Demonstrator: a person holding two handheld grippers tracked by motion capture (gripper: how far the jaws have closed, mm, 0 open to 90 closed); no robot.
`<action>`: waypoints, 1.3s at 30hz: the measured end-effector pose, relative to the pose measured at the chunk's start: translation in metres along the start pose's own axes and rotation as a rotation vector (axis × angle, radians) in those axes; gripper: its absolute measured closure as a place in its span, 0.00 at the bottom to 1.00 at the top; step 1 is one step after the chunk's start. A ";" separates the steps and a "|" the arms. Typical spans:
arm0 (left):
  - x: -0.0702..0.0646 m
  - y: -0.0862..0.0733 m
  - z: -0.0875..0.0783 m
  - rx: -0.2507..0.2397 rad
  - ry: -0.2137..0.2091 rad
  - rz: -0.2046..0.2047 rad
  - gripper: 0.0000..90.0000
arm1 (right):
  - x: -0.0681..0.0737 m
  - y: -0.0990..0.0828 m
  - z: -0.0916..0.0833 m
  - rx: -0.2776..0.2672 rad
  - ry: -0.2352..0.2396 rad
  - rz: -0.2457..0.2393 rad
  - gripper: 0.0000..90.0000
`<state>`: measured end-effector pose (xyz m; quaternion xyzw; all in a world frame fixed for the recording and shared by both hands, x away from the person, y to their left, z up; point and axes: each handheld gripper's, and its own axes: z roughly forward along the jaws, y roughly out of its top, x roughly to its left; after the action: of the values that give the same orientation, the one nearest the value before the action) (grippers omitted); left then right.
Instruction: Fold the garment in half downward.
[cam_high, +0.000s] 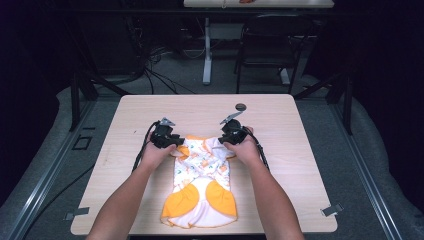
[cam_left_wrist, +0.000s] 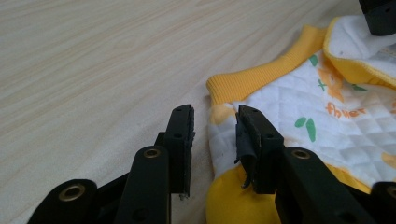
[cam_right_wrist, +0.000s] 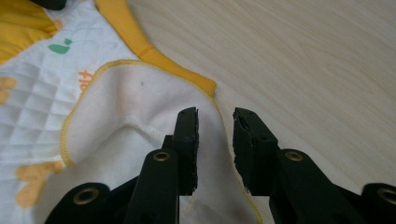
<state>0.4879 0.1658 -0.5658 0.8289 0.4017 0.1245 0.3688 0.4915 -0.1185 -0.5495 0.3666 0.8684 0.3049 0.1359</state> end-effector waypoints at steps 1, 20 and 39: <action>0.000 0.000 0.000 0.000 0.000 0.000 0.73 | 0.000 0.000 0.000 0.000 0.000 0.000 0.78; -0.008 -0.004 0.010 0.045 0.030 0.031 0.69 | 0.002 -0.009 0.013 0.035 0.009 0.022 0.73; -0.009 -0.004 0.009 0.056 -0.006 0.028 0.94 | 0.005 -0.010 0.012 0.045 0.064 0.052 0.97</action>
<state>0.4842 0.1563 -0.5742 0.8448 0.3923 0.1157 0.3451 0.4885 -0.1152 -0.5651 0.3821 0.8692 0.3002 0.0920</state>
